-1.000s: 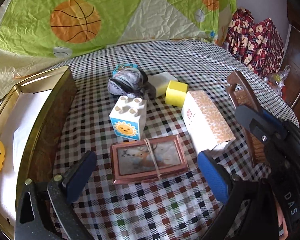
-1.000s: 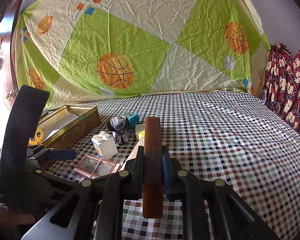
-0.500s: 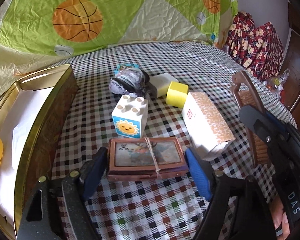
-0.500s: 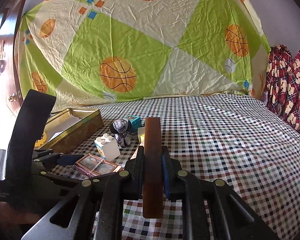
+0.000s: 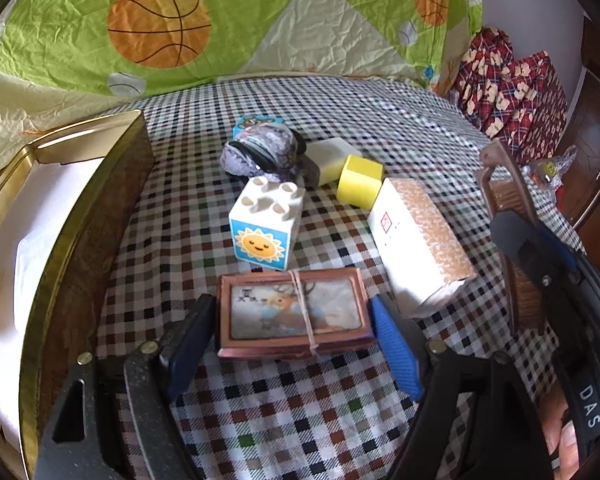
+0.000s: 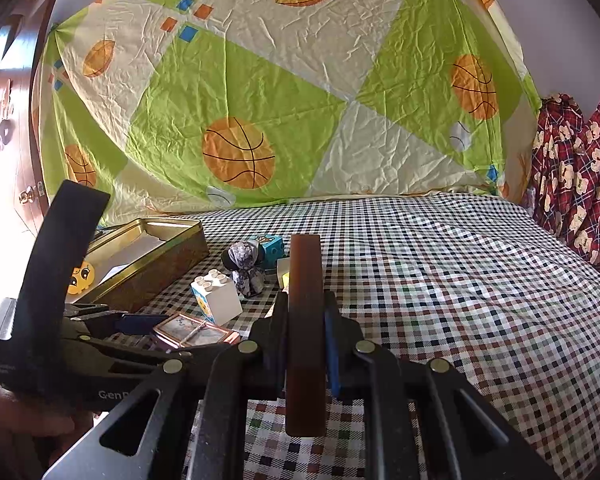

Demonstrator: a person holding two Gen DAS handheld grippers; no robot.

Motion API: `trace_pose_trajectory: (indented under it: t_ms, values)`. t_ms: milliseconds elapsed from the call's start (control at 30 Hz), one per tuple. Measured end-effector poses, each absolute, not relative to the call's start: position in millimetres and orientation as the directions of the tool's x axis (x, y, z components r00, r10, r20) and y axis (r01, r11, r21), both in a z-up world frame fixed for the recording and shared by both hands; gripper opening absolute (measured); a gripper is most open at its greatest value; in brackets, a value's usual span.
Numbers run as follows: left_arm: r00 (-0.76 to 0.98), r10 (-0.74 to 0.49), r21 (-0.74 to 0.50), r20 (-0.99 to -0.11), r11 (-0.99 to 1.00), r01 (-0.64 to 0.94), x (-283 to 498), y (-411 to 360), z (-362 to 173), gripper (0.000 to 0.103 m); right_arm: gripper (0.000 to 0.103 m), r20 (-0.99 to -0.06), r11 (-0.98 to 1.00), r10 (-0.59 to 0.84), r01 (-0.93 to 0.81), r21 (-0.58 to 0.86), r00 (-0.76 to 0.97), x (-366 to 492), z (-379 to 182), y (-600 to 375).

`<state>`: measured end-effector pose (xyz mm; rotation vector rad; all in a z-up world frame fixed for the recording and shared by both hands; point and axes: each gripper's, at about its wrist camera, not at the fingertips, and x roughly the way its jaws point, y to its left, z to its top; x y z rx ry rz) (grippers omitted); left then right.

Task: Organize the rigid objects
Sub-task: 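Carry the photo frame toward the tin with the left tool while the right tool holds the stick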

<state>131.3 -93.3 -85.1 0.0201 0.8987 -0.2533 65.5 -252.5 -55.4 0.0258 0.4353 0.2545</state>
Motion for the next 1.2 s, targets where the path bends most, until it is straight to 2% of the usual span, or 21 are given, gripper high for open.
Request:
trace_pose_trajectory:
  t_ms: [67,133,200,233,267,733,1200]
  values:
    - [0.584,-0.185,-0.061,-0.79,0.972,0.226,133.5,-97.9,-87.1,0.087,0.017,-0.413,0.967,0.251,-0.241,0.079,0.875,65.5,-55.4,-252.2]
    - [0.579,-0.165,-0.043,-0.799,0.975,0.218,134.7,-99.3,-88.5,0.089,0.017,-0.412,0.967,0.253,-0.243,0.079,0.876,65.5,-55.5,-252.4]
    - [0.579,-0.15,-0.025,-0.801,0.975,0.219,134.0,-100.8,-89.4,0.088,0.017,-0.41,0.967,0.254,-0.243,0.079,0.876,65.3,-55.5,-252.6]
    - [0.585,-0.146,-0.017,-0.798,0.975,0.221,133.3,-102.0,-89.0,0.08,0.017,-0.409,0.967,0.254,-0.243,0.079,0.877,65.2,-55.5,-252.8]
    - [0.591,-0.15,-0.013,-0.793,0.973,0.228,131.8,-103.8,-88.2,0.078,0.017,-0.409,0.967,0.255,-0.244,0.079,0.876,65.4,-55.6,-253.0]
    - [0.745,-0.176,-0.044,-0.643,0.98,0.193,99.1,-79.5,-65.5,0.078,0.017,-0.398,0.966,0.256,-0.246,0.078,0.881,63.4,-54.5,-253.1]
    - [0.832,-0.178,-0.108,-0.526,0.984,0.143,79.5,-59.9,-54.0,0.078,0.017,-0.34,0.961,0.273,-0.271,0.054,0.9,53.1,-53.0,-251.6]
